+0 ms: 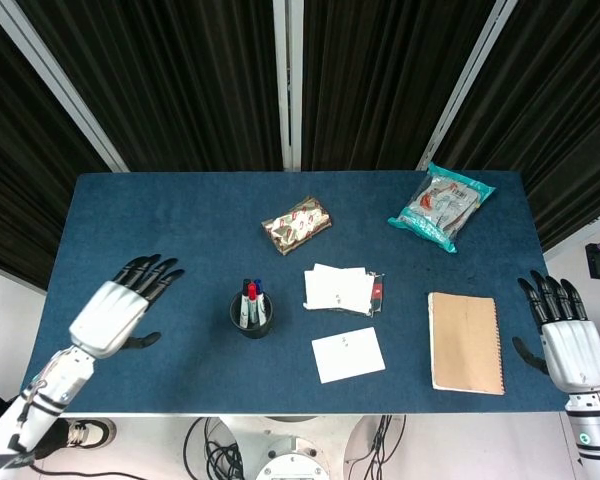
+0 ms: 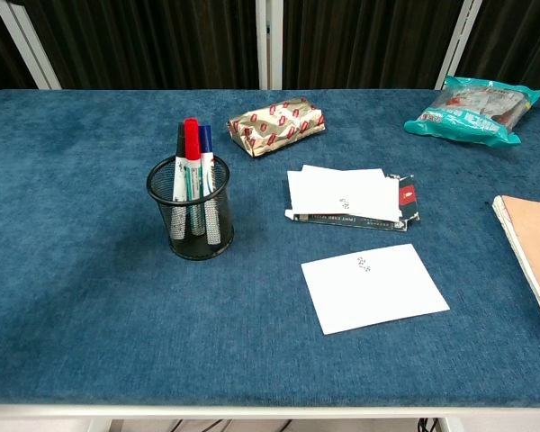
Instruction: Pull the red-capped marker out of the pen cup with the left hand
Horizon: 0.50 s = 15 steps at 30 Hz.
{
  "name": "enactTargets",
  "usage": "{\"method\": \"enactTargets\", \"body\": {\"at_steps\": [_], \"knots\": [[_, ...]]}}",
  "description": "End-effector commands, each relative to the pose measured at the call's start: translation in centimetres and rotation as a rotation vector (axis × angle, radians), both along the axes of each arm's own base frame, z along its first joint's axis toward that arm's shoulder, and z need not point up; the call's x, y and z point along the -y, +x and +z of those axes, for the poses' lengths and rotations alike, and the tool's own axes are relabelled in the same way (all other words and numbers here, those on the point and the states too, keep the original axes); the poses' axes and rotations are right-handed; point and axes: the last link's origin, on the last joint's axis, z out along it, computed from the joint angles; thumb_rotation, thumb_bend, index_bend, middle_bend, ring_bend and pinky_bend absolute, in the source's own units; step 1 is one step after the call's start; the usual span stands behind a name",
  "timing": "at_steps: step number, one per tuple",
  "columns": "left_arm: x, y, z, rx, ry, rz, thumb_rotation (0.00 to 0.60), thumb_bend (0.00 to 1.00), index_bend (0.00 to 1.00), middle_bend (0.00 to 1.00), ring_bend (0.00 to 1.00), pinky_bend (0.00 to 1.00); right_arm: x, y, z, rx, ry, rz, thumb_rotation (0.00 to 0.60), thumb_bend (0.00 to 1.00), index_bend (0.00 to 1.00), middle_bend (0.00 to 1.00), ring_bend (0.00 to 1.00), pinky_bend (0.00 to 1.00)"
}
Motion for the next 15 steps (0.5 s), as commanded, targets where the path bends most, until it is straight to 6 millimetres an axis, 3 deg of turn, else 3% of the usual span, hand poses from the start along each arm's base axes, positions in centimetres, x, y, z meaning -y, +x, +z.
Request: {"method": "enactTargets", "body": {"at_steps": [1, 8, 15], "knots": [[-2.6, 4.3, -1.8, -0.003, -0.102, -0.05, 0.6, 0.16, 0.1, 0.05, 0.0, 0.12, -0.2, 0.1, 0.2, 0.0, -0.001, 0.003, 0.6, 0.18, 0.0, 0.0, 0.0, 0.0], [-5.7, 7.8, -5.3, -0.003, -0.232, -0.027, 0.6, 0.16, 0.12, 0.07, 0.0, 0.12, -0.6, 0.2, 0.9, -0.005, 0.008, -0.001, 0.6, 0.18, 0.0, 0.0, 0.0, 0.0], [-8.2, 9.7, -8.3, 0.029, -0.321, 0.029, 0.6, 0.18, 0.11, 0.07, 0.0, 0.12, -0.9, 0.4, 1.0, 0.005, 0.011, 0.005, 0.6, 0.18, 0.0, 0.0, 0.0, 0.0]]}}
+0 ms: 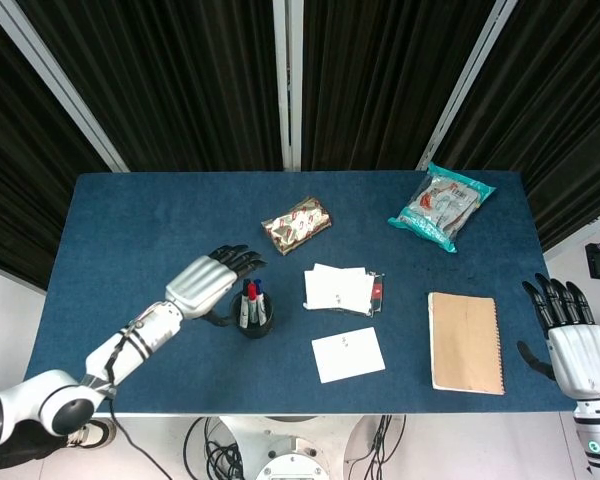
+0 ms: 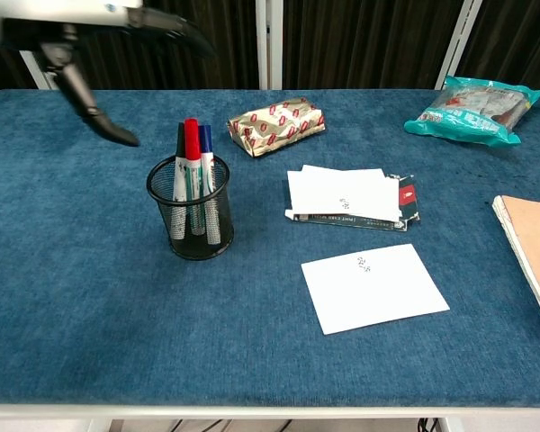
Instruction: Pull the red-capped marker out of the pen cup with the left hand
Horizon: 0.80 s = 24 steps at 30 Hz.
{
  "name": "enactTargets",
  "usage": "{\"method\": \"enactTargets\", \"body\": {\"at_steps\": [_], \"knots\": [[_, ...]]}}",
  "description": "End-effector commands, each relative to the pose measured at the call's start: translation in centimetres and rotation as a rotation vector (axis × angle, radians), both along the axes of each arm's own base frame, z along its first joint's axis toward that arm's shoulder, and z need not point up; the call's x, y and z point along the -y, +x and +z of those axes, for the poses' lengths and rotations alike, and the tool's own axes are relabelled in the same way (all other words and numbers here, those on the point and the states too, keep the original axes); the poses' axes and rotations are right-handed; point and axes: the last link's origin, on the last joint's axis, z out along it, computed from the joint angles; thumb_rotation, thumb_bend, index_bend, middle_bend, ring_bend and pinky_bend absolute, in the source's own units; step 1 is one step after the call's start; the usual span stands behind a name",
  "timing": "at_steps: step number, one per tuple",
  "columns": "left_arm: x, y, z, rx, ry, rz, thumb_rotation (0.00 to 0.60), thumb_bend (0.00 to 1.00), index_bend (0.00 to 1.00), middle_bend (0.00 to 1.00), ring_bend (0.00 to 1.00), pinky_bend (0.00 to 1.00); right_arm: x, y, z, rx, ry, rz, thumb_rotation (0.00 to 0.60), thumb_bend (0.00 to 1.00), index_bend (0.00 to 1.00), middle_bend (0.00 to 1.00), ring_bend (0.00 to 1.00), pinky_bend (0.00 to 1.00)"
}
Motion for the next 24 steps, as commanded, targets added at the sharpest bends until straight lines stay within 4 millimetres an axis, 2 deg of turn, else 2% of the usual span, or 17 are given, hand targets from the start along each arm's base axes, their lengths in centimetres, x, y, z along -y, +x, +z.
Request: {"method": "enactTargets", "body": {"at_steps": [1, 6, 9, 18, 24], "knots": [[-1.3, 1.2, -1.7, -0.005, -0.044, 0.013, 0.6, 0.19, 0.11, 0.07, 0.0, 0.12, -0.1, 0.0, -0.1, 0.005, 0.004, -0.002, 0.6, 0.18, 0.0, 0.0, 0.0, 0.0], [-2.3, 1.8, -3.0, -0.032, -0.065, 0.039, 0.6, 0.22, 0.17, 0.07, 0.0, 0.12, -0.1, -0.3, -0.2, 0.006, 0.007, -0.014, 0.6, 0.18, 0.0, 0.0, 0.0, 0.0], [-2.7, 1.8, -3.3, -0.05, -0.053, 0.045, 0.6, 0.23, 0.24, 0.07, 0.0, 0.12, -0.1, -0.5, 0.0, 0.007, 0.003, -0.018, 0.6, 0.18, 0.0, 0.0, 0.0, 0.0], [-3.3, 0.5, -3.6, -0.088, -0.009, 0.082, 0.6, 0.26, 0.35, 0.09, 0.0, 0.12, -0.1, -0.9, 0.1, 0.024, 0.013, -0.034, 0.6, 0.18, 0.0, 0.0, 0.0, 0.0], [-3.1, 0.8, -3.3, -0.09, 0.005, 0.08, 0.6, 0.27, 0.39, 0.1, 0.0, 0.12, 0.0, -1.1, 0.1, 0.02, 0.009, -0.041, 0.6, 0.18, 0.0, 0.0, 0.0, 0.0]]}}
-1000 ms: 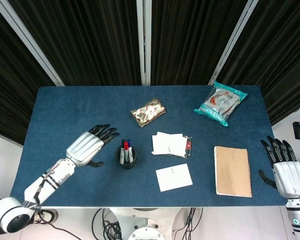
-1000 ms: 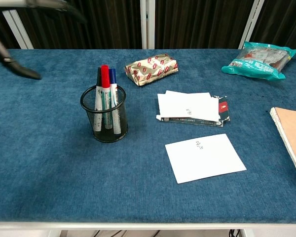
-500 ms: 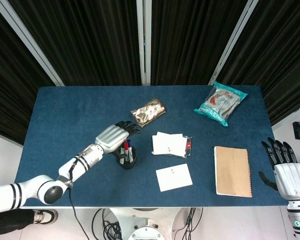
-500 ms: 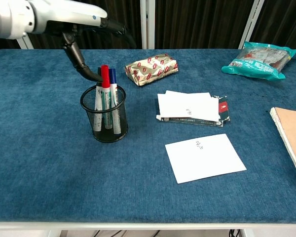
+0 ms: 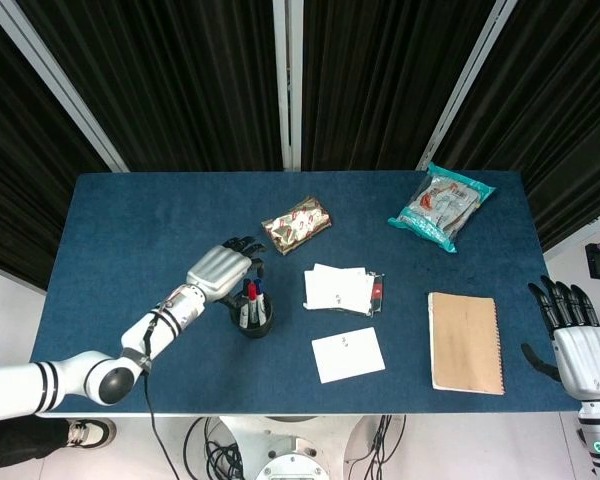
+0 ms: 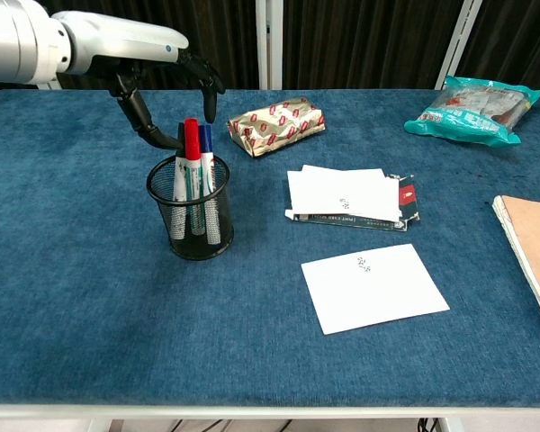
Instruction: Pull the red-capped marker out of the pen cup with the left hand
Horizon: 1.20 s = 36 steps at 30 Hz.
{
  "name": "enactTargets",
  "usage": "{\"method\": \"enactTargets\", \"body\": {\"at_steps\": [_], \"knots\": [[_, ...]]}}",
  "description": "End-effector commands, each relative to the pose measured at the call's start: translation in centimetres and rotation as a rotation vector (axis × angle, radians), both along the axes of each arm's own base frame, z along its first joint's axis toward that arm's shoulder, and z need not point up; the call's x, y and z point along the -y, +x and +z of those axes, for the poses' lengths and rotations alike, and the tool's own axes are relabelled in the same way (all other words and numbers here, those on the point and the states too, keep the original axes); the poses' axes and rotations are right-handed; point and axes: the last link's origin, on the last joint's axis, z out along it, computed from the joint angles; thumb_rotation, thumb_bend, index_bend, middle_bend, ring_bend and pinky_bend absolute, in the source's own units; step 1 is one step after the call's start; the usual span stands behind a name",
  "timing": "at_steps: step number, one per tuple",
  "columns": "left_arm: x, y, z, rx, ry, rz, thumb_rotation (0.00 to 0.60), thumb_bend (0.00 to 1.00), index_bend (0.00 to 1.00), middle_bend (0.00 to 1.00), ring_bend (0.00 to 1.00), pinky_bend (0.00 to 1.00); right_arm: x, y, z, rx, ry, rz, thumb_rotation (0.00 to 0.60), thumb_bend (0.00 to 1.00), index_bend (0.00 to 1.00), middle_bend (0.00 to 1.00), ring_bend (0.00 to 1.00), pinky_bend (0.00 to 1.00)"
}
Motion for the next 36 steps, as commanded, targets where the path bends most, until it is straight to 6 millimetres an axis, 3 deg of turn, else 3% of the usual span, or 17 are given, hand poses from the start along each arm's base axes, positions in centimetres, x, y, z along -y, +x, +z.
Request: {"method": "enactTargets", "body": {"at_steps": [1, 19, 36], "knots": [[0.12, 0.14, 0.11, -0.002, 0.002, -0.004, 0.6, 0.27, 0.4, 0.1, 0.0, 0.12, 0.06, -0.05, -0.06, -0.002, 0.0, -0.003, 0.6, 0.18, 0.0, 0.0, 0.0, 0.0], [0.2, 0.31, 0.15, 0.006, -0.018, 0.013, 0.6, 0.31, 0.49, 0.12, 0.0, 0.12, 0.33, -0.41, -0.46, 0.014, 0.038, -0.037, 0.6, 0.18, 0.0, 0.0, 0.0, 0.0], [0.07, -0.07, 0.56, -0.011, -0.028, 0.031, 0.6, 0.31, 0.51, 0.12, 0.0, 0.12, 0.32, -0.64, -0.56, 0.013, 0.041, -0.058, 0.6, 0.18, 0.0, 0.0, 0.0, 0.0]]}}
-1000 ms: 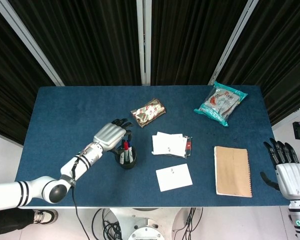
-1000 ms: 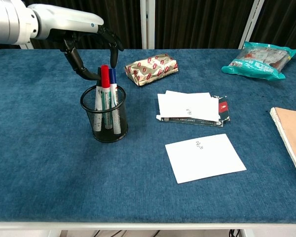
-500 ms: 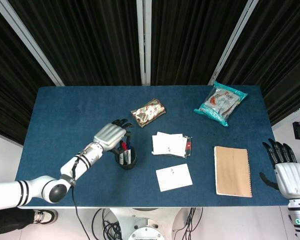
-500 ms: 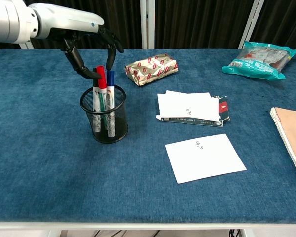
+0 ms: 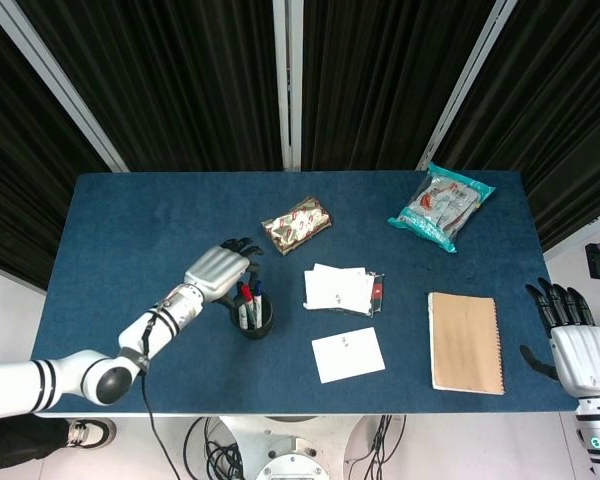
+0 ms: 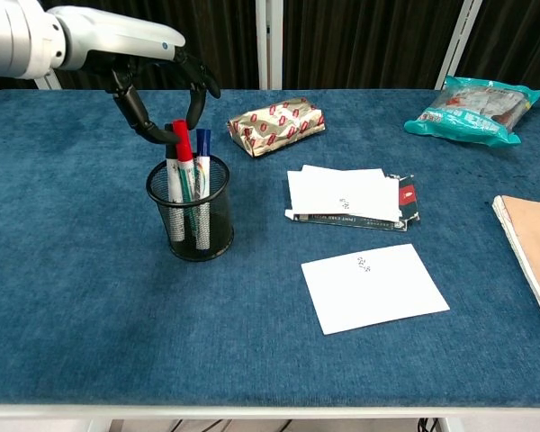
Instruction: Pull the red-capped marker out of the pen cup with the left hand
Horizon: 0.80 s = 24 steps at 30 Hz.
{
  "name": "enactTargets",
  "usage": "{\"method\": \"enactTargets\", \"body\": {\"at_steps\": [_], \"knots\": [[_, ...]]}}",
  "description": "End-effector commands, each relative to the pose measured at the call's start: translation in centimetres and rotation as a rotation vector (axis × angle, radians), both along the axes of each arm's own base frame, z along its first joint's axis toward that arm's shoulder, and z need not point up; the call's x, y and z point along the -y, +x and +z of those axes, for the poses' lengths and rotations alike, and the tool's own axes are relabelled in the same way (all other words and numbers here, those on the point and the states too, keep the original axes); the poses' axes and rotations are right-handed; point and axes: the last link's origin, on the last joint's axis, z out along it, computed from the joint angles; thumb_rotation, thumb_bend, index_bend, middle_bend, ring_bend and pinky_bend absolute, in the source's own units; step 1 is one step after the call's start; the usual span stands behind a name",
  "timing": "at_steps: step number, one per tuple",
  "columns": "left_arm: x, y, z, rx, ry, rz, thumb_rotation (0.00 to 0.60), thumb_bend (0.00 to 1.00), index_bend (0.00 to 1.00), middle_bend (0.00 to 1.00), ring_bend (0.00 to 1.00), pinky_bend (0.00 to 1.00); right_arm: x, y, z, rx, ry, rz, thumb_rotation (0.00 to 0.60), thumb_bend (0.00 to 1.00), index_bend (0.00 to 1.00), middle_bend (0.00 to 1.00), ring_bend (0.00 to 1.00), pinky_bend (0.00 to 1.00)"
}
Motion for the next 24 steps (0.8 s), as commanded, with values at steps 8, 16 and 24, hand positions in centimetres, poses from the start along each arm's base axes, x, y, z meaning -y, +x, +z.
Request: {"method": "enactTargets", "body": {"at_steps": [8, 16, 24], "knots": [[-0.08, -0.26, 0.18, -0.011, 0.0, 0.007, 0.6, 0.31, 0.5, 0.12, 0.0, 0.11, 0.04, -0.06, -0.19, -0.002, 0.007, -0.009, 0.6, 0.18, 0.0, 0.0, 0.0, 0.0], [-0.11, -0.33, 0.05, -0.013, -0.003, 0.011, 0.6, 0.32, 0.51, 0.12, 0.0, 0.11, 0.01, -0.12, -0.19, -0.004, 0.009, -0.016, 0.6, 0.18, 0.0, 0.0, 0.0, 0.0], [-0.07, -0.15, 0.08, -0.001, -0.013, 0.013, 0.6, 0.34, 0.55, 0.13, 0.0, 0.11, 0.07, -0.22, -0.23, -0.004, 0.011, -0.019, 0.6, 0.18, 0.0, 0.0, 0.0, 0.0]]}}
